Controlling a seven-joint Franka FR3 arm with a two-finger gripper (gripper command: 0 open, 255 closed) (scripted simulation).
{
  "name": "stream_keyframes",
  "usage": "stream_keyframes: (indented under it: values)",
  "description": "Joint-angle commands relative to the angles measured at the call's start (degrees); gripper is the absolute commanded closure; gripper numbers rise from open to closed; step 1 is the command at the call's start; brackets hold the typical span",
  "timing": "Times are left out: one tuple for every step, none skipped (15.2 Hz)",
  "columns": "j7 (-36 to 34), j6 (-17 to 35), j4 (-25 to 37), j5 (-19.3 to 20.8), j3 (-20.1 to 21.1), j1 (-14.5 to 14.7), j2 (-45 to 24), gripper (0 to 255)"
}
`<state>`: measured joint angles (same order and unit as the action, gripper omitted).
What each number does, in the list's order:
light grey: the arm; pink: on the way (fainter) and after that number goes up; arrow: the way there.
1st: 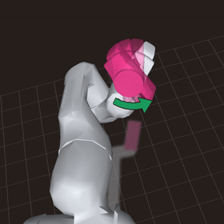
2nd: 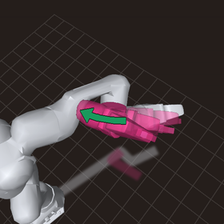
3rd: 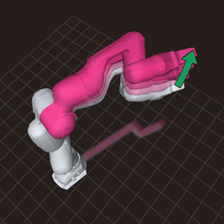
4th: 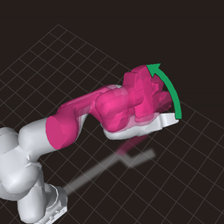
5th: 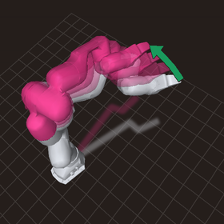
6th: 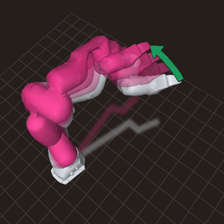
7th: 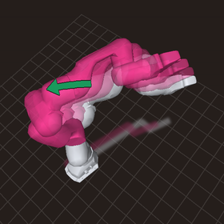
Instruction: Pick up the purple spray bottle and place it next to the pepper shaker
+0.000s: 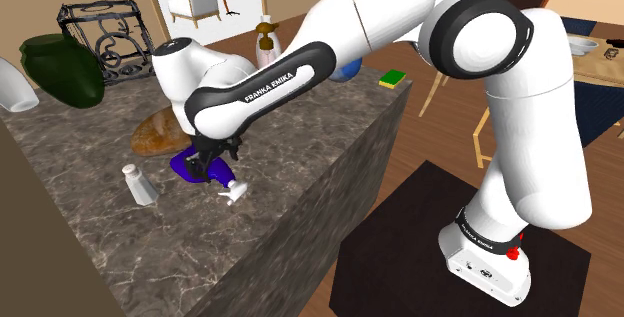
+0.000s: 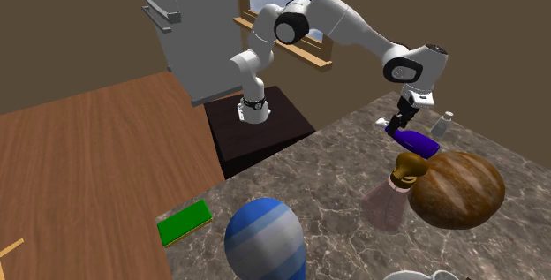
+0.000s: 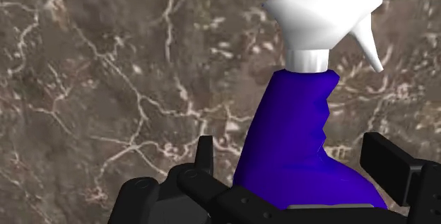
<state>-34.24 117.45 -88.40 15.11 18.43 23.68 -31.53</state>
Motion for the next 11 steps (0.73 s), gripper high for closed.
stream_keyframes:
  values:
    - [0.2,-2.31,1.2,-0.48,0.33,0.09,1.16,0]
    - [0.4,-3.89,2.18,-0.77,0.5,0.13,1.78,0]
    - [0.55,-5.16,3.03,-0.98,0.63,0.18,2.23,0]
    - [0.55,-5.16,3.03,-0.98,0.63,0.18,2.23,0]
    - [0.55,-5.16,3.02,-0.99,0.63,0.17,2.24,0]
    - [0.55,-5.16,3.03,-0.98,0.63,0.17,2.23,0]
    - [0.55,-5.16,3.03,-0.98,0.63,0.18,2.23,0]
    - [0.55,-5.16,3.03,-0.98,0.63,0.18,2.23,0]
    - [0.55,-5.16,3.03,-0.98,0.63,0.18,2.23,0]
    - [0.55,-5.16,3.03,-0.98,0.63,0.18,2.23,0]
    - [0.55,-5.16,3.03,-0.98,0.63,0.18,2.23,0]
